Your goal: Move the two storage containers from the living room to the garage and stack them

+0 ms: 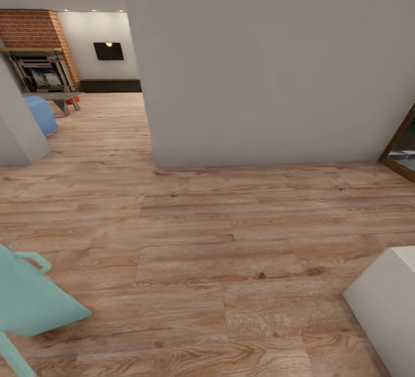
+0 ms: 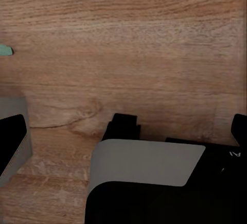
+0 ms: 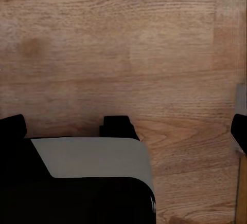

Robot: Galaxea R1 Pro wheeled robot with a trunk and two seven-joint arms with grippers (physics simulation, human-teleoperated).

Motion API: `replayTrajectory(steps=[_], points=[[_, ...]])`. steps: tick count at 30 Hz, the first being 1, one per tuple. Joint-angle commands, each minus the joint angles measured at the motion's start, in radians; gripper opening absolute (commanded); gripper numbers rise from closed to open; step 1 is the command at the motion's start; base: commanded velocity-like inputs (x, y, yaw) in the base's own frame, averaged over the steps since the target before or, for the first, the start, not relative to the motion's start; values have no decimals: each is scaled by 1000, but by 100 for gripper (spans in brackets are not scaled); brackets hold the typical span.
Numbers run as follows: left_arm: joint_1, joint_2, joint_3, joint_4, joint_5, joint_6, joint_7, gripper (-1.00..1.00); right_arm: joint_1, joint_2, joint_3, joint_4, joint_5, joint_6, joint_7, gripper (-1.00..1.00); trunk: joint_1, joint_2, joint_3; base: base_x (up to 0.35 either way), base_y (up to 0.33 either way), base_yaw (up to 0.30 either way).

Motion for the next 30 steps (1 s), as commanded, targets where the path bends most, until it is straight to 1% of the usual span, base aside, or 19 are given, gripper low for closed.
replayTrajectory(steps=[1,30], points=[[-1,0,0,-1,7,3,3,100,-1,1,8,3,-9,-5,0,100,1,0,-1,321,0,0],[0,0,0,-1,7,3,3,100,-1,1,8,3,-8,-5,0,100,1,0,-1,321,0,3]])
